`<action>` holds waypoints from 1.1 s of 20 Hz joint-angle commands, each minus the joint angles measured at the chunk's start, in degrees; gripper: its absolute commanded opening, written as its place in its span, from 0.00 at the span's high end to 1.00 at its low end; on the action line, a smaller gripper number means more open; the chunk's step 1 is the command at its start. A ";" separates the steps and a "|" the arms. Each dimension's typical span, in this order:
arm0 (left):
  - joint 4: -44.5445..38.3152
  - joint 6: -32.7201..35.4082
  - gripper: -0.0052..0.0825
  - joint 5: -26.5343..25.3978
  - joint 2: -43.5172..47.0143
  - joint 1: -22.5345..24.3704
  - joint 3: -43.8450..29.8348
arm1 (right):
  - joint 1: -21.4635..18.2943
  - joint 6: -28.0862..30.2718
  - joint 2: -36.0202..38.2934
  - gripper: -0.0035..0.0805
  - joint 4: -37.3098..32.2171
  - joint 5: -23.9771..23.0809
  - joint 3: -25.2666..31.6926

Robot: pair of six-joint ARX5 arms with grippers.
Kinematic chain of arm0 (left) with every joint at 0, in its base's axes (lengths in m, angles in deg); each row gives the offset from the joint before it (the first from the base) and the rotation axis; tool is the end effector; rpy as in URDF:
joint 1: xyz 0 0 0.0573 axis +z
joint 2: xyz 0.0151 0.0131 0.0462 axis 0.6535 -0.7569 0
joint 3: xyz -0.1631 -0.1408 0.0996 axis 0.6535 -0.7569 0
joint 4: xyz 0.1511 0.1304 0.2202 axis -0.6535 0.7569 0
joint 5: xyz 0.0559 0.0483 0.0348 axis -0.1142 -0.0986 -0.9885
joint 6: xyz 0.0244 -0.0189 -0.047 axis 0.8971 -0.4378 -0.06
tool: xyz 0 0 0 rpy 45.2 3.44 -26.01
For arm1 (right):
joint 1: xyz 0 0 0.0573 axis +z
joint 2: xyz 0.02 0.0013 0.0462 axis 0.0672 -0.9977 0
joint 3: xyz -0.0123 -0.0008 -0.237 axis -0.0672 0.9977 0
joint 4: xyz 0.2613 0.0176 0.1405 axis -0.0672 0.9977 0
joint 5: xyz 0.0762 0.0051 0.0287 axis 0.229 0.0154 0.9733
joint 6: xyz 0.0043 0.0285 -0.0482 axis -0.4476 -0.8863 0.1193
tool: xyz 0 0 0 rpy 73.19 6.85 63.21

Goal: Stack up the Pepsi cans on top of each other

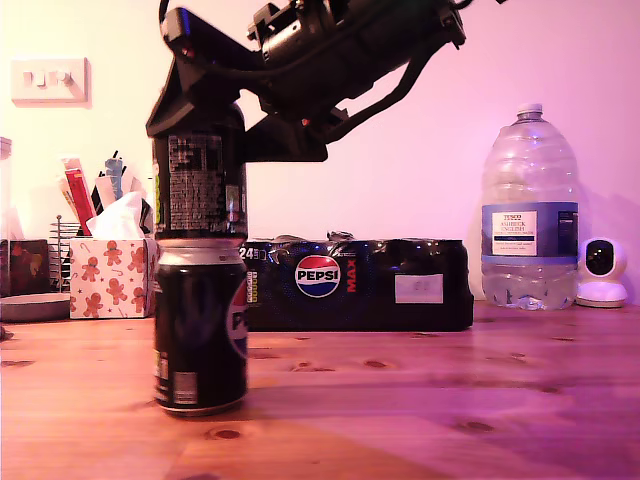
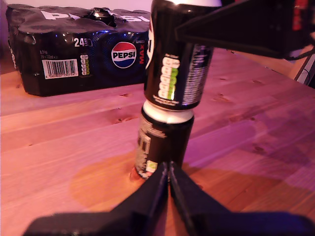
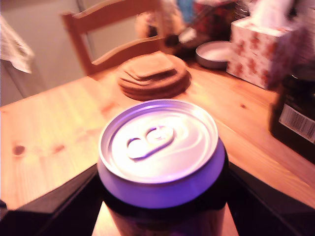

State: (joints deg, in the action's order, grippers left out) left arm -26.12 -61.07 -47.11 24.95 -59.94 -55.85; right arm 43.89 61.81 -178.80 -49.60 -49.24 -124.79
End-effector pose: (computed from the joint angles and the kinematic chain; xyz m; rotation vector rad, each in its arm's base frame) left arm 0.1505 -0.0638 0.1664 -0.1326 0.2853 -0.6530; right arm 0.2586 0.2926 0.1809 -0.1057 0.3038 0.9897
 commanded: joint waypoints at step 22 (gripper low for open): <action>-0.24 0.46 0.96 0.00 0.57 -0.37 -1.05 | 0.74 -0.59 0.68 0.02 -0.48 -0.63 -1.57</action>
State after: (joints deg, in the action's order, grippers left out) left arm -25.99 -60.94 -47.11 24.97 -59.94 -55.85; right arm 44.27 61.44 -178.80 -49.52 -49.85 -124.90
